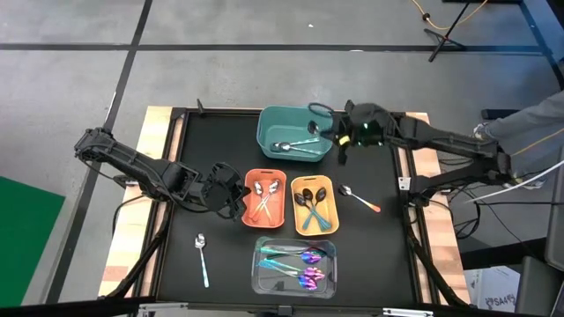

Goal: Sort silverware by color (type)
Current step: Put the white patterned spoon into the green bin

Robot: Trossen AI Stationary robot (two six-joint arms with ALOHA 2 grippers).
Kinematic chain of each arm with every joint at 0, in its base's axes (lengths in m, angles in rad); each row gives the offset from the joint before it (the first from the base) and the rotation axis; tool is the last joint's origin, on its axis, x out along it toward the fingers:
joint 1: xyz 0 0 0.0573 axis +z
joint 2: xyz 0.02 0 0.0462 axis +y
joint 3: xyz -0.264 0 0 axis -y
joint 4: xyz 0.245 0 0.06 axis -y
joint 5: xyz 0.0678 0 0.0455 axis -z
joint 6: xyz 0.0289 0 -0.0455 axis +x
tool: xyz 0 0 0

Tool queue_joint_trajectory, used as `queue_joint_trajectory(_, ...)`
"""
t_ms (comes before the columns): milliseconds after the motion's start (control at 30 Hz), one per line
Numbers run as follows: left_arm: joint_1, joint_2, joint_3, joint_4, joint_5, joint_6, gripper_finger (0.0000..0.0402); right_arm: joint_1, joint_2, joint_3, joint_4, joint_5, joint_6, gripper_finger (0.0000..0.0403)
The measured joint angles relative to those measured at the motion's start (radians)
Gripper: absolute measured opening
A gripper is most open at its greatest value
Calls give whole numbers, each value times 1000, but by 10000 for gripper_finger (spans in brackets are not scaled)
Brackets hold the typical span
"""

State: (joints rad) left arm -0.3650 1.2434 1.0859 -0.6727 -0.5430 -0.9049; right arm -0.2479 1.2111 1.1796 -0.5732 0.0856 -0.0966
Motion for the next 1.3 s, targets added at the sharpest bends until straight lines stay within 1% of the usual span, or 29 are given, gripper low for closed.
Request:
queue_joint_trajectory(167, 0, 0, 0, 0, -15, 0, 25, -50, 98, 147, 0, -4, -176, 0)
queue_joint_trajectory(267, 0, 0, 0, 0, -50, 0, 25, -75, 173, 218, -1, -66, -286, 0)
queue_joint_trajectory(400, 0, 0, 0, 0, -73, 0, 25, -109, 277, 287, -5, -144, -349, 0)
queue_joint_trajectory(567, 0, 0, 0, 0, -74, 0, 25, -161, 407, 337, -2, -166, -359, 0)
queue_joint_trajectory(733, 0, 0, 0, 0, -75, 0, 25, -219, 522, 345, -5, -221, -355, 0)
queue_joint_trajectory(867, 0, 0, 0, 0, -76, 0, 25, -254, 597, 345, -4, -269, -320, 0)
queue_joint_trajectory(1000, 0, 0, 0, 0, -84, 0, 25, -267, 657, 345, -5, -327, -295, 0)
queue_joint_trajectory(1300, 0, 0, 0, 0, -104, -1, 25, -264, 742, 345, -4, -359, -293, 0)
